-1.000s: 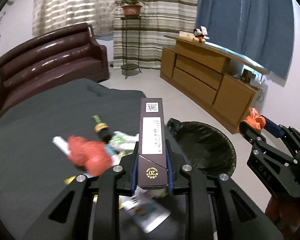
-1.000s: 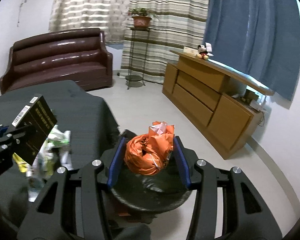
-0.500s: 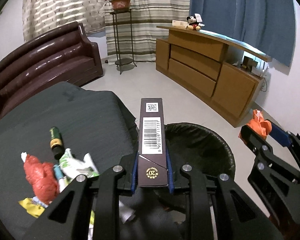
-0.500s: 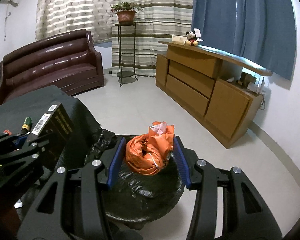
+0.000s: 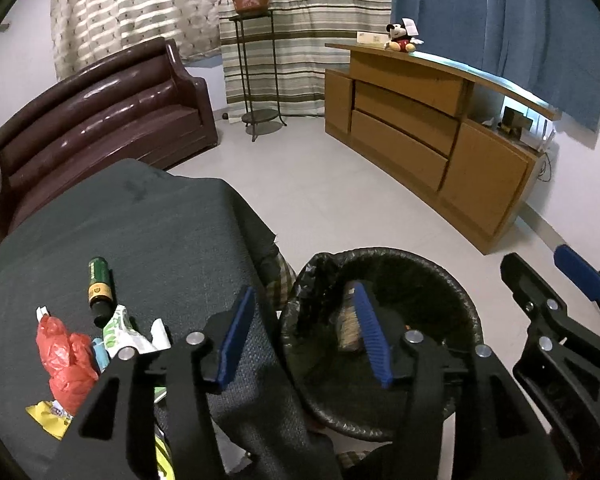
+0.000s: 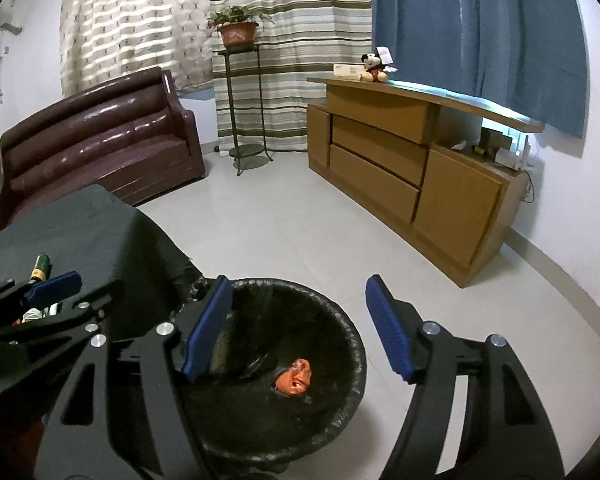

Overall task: Collect trash
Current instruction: 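Carry box and orange bag over the black bin and open both tools, then move both open tools back to the trash pile on the table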

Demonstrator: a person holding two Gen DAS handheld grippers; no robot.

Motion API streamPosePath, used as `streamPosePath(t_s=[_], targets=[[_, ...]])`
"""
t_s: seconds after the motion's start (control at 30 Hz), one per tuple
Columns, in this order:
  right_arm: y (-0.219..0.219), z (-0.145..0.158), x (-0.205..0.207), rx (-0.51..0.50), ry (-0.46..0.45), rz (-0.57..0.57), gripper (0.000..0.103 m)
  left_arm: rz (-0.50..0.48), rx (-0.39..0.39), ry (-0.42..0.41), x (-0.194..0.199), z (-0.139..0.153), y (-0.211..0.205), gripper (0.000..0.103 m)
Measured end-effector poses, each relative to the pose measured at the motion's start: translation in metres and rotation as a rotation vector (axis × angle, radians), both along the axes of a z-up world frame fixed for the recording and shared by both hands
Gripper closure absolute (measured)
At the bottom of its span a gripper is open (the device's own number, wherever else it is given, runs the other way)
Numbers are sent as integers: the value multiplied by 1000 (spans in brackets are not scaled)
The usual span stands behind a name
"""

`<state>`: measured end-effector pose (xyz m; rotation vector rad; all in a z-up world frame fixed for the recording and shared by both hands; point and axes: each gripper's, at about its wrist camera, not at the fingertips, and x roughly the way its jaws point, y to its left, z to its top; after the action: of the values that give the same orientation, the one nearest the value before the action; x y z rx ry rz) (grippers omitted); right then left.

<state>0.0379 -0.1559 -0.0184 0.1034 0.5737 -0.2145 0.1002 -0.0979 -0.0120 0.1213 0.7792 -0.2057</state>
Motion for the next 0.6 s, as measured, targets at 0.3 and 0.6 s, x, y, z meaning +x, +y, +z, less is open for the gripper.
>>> streamPosePath(t_s=[0.3,0.6], targets=[[13,-2,-20,-11,-5,-10,21,21,-4,-7,-17,12,16,43],[53,4,-36,2,18,72,21,109,1,2,-38,21,72,43]])
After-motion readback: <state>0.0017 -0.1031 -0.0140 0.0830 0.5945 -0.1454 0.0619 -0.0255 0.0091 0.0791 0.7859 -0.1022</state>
